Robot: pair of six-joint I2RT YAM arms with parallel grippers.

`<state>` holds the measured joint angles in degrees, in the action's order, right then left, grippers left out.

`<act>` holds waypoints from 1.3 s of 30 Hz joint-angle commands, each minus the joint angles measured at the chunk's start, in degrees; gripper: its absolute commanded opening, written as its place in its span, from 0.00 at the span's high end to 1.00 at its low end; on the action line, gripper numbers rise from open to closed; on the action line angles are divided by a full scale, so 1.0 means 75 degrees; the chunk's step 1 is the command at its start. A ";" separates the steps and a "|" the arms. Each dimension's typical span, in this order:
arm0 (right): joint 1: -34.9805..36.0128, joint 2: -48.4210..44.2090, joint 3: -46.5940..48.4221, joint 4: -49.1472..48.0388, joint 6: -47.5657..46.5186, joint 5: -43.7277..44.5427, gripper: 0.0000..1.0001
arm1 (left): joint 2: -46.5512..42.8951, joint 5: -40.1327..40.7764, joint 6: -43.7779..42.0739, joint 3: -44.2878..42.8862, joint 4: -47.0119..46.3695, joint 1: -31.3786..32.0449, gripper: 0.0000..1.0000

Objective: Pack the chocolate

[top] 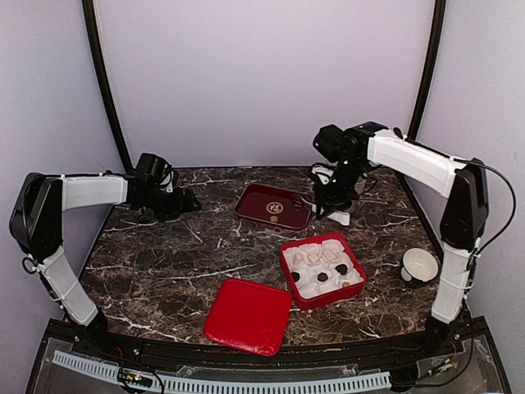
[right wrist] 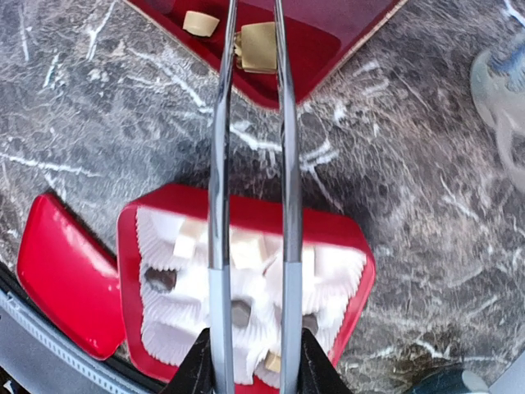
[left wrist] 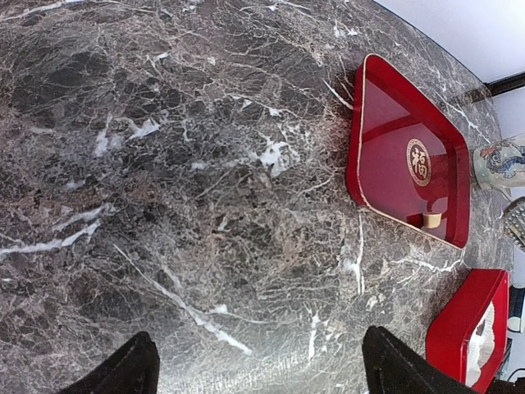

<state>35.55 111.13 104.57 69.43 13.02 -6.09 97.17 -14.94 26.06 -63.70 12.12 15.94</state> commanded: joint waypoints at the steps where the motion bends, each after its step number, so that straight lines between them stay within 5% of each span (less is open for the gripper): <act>1: -0.0040 -0.1082 -0.0812 0.0331 0.0138 0.0011 0.83 | -0.0401 -0.0136 -0.0130 0.0188 0.0019 -0.0041 0.12; 21: 0.0567 -0.4930 -0.4538 0.1262 0.1122 -0.1350 0.83 | -0.0637 -0.0545 0.0107 0.0814 -0.0345 -0.0051 0.12; 39: 0.0858 -0.5093 -0.5664 0.1089 0.1038 -0.1713 0.81 | -0.0641 -0.0622 0.0426 0.0924 -0.0560 -0.0035 0.12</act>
<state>41.01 72.93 63.00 78.83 20.71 -18.24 95.44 -19.09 28.80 -57.69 8.58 15.90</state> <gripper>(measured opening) 0.256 0.879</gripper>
